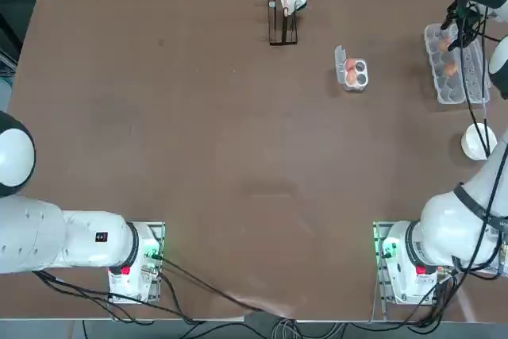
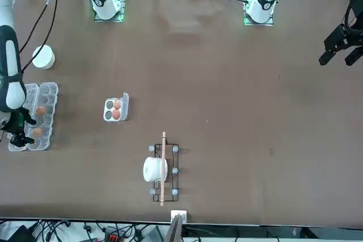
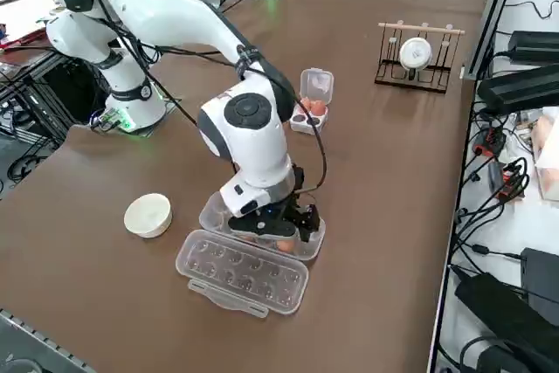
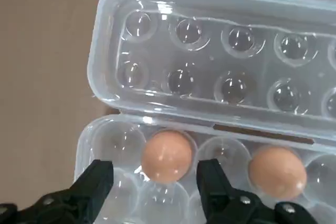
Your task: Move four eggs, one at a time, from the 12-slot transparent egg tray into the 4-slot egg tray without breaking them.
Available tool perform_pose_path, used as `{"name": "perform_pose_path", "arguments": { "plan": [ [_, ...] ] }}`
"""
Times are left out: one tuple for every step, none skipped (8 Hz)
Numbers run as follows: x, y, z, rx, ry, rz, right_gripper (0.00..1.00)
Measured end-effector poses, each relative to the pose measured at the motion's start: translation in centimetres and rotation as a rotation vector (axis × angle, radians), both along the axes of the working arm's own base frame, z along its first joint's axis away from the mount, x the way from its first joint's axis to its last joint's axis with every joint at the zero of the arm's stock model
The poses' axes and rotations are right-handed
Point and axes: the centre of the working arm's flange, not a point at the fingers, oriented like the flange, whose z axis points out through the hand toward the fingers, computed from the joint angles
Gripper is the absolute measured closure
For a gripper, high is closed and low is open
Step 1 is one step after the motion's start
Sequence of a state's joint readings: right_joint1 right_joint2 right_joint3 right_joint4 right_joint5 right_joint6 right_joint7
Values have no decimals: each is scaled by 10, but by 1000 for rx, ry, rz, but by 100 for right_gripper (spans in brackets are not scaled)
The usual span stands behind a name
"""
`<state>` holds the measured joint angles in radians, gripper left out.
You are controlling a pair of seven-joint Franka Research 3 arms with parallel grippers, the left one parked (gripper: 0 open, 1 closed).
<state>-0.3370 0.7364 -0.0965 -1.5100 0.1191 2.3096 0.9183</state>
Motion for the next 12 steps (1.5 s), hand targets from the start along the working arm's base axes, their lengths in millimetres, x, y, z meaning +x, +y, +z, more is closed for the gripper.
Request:
{"name": "perform_pose_path", "arguments": {
  "plan": [
    [0,0,-4,8,2,-12,3],
    [-1,1,-9,20,4,-22,3],
    [-1,1,-14,24,5,-28,4],
    [-1,0,-17,21,0,-31,5],
    [0,0,-18,17,-7,-32,6],
    [0,-1,-18,16,-9,-33,6],
    [0,-1,-18,15,-10,-33,8],
    [0,-1,-19,15,-9,-34,13],
    [-1,-2,-20,16,-5,-35,24],
    [-3,-5,-18,17,3,-39,41],
    [-3,-5,-17,17,3,-37,42],
    [-3,-5,-15,16,3,-33,42]
  ]
}}
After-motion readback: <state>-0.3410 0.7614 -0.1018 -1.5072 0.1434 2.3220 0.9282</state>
